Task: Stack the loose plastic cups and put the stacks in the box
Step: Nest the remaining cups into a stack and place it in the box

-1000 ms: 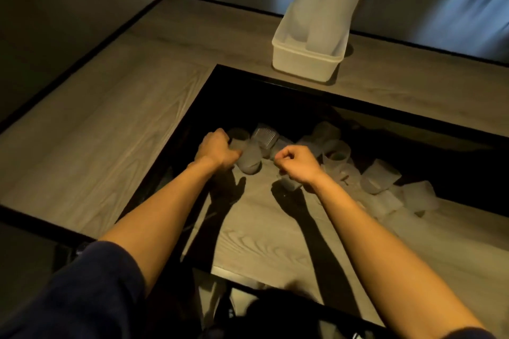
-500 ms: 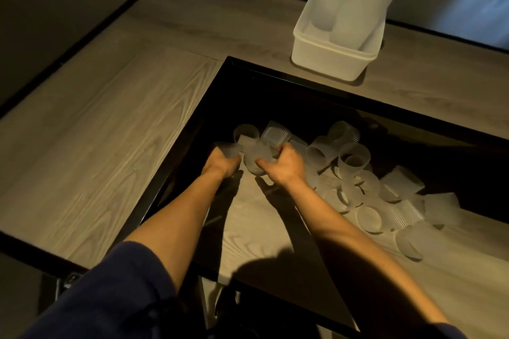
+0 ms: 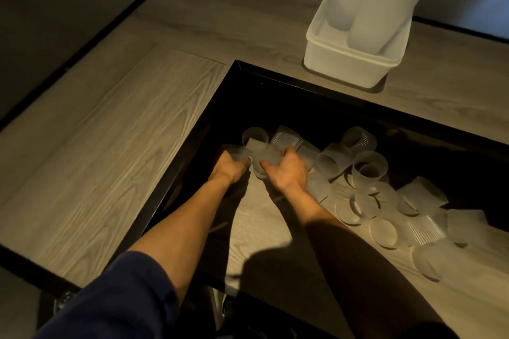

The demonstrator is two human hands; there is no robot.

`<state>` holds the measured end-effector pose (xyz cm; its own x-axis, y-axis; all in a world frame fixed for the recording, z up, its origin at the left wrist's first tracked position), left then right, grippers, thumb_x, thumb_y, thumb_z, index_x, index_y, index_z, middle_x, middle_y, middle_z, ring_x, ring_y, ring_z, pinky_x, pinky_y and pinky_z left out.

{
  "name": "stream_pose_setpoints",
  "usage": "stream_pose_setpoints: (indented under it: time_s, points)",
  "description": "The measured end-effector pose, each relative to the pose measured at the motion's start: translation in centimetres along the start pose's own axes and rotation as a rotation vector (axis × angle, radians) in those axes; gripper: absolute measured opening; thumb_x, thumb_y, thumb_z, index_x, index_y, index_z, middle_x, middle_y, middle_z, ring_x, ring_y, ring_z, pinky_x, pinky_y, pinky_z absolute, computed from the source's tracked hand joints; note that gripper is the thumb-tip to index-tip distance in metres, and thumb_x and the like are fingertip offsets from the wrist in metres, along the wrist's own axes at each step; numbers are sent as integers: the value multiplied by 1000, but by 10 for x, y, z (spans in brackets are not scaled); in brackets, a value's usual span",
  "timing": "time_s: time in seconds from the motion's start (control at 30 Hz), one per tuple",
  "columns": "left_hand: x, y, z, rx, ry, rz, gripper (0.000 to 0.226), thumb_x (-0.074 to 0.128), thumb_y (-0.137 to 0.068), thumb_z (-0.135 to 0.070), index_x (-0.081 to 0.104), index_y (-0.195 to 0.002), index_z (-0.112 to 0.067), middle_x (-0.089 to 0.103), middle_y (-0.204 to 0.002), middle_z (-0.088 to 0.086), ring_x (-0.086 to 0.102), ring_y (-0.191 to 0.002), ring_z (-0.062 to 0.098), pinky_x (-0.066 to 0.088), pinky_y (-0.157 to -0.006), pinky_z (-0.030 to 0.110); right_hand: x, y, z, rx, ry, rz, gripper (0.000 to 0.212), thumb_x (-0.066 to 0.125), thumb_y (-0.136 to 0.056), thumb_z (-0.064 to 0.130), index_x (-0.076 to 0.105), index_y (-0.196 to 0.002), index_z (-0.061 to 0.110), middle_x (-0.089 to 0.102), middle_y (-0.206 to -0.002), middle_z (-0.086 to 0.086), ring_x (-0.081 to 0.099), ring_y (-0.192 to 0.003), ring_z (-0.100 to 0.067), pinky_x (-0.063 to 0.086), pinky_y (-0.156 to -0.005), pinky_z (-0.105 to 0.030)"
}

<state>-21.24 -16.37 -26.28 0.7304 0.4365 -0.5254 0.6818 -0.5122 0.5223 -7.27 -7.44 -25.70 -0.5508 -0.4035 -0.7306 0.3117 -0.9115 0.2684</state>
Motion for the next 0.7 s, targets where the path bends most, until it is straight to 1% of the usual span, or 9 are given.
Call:
stream_pose_setpoints:
  time_s: [0.1,0.2,0.3,0.37,0.43,0.47,0.53,0.6,0.7]
  points:
    - [-2,4,1,7,-10,-30,49,69,-92,-31,55,-133,-9,62,-127,16,55,-125,34,43,-102,39,-1,2,-1,-8,-12,9,69,72,-84,58,53,-135,16,59,-127,-7,58,-117,-28,56,-91,-45]
    - [-4,10,4,49,-64,-74,65,74,-87,-32,47,-142,-10,59,-133,15,53,-129,34,43,-104,38,-6,8,-6,8,-31,18,66,73,-85,55,57,-135,15,53,-130,-7,55,-120,-27,51,-94,-39]
    - [-5,19,5,131,-48,-106,74,81,-81,-31,44,-143,-14,57,-137,12,51,-132,32,43,-105,37,-15,17,-11,27,-95,-30,66,75,-82,57,59,-131,16,51,-129,-5,55,-115,-25,51,-93,-39]
    - [-5,26,4,178,-46,-117,74,83,-79,-28,45,-142,-15,58,-136,11,52,-131,32,45,-103,36,-22,23,-14,25,-214,-62,63,76,-83,55,58,-129,17,53,-125,-2,58,-108,-19,52,-87,-33]
    - [-6,35,2,233,-75,-146,79,84,-78,-29,43,-144,-15,56,-138,12,52,-131,33,46,-103,39,-32,31,-14,10,-443,-54,56,78,-86,46,55,-129,18,60,-121,2,64,-102,-11,53,-81,-23]
    - [-6,39,1,265,-92,-153,81,84,-78,-30,42,-145,-15,56,-138,12,52,-130,33,47,-103,41,-36,34,-12,-22,-535,-36,58,78,-87,42,54,-133,17,62,-122,3,65,-106,-11,55,-85,-23]
    - [-1,46,-1,347,-130,-162,80,85,-75,-29,44,-142,-15,56,-136,11,54,-127,32,49,-101,41,-44,36,-10,-101,-597,9,66,79,-87,39,49,-141,17,60,-132,1,60,-121,-14,55,-98,-30]
    - [7,52,-4,410,-146,-144,79,87,-71,-32,48,-138,-17,56,-133,7,56,-122,28,51,-95,36,-49,39,-7,-165,-623,73,72,79,-88,33,42,-148,20,57,-134,4,57,-121,-10,55,-95,-26]
    - [20,62,-10,495,-110,-82,77,88,-69,-31,51,-135,-18,58,-124,-1,58,-111,15,45,-81,15,-51,41,-6,-205,-618,133,82,80,-88,28,34,-155,21,55,-135,5,56,-120,-6,53,-96,-25]
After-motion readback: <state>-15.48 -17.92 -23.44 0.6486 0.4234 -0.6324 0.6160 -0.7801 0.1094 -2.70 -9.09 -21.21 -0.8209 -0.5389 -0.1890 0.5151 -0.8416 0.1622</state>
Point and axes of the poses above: each hand's wrist, its own y-axis away from the middle knuckle, its own x-axis out of the palm, z = x × y, the point moved 5 cm from there along -y, towards the middle knuckle
